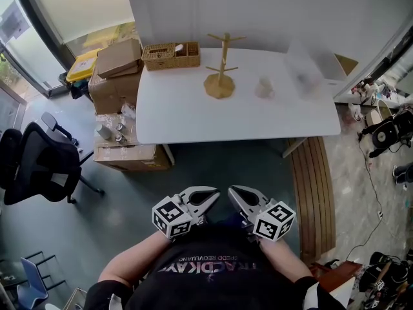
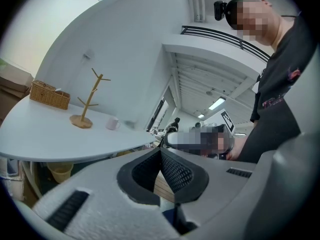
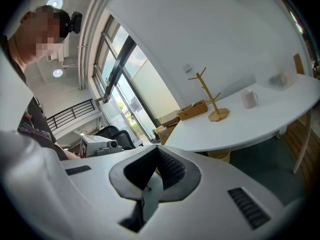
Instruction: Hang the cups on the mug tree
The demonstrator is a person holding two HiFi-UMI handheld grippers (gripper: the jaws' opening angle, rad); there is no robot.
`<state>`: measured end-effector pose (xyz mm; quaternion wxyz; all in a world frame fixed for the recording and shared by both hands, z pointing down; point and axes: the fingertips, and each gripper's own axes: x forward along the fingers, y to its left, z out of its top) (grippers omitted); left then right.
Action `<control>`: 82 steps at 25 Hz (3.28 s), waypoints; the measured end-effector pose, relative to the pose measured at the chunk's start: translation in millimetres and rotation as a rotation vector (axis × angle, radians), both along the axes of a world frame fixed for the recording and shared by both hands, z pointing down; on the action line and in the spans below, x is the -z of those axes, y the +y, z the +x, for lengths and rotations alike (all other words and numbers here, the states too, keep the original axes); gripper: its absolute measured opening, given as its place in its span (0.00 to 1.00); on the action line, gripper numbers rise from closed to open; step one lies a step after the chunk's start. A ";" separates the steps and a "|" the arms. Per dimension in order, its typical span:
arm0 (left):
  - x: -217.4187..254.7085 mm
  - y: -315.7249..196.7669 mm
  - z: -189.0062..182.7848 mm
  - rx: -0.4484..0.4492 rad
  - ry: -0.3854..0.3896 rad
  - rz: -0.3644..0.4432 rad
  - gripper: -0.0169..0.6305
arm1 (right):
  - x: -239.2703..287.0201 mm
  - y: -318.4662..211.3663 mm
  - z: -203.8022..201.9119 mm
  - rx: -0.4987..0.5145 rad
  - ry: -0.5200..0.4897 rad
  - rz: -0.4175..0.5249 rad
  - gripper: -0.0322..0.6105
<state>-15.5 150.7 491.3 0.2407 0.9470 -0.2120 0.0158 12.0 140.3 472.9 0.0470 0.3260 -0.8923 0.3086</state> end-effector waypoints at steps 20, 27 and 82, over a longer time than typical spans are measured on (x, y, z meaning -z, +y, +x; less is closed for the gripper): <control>-1.7 -48.0 19.4 0.065 -0.010 -0.014 0.02 | 1.6 -59.6 27.9 0.023 -0.011 0.002 0.06; -3.6 -94.9 45.4 0.095 -0.019 -0.046 0.02 | 1.1 -117.1 56.7 0.037 -0.014 -0.015 0.06; -27.6 -285.9 136.6 0.293 -0.056 -0.158 0.02 | -126.2 -425.8 260.3 -0.167 0.323 -0.024 0.22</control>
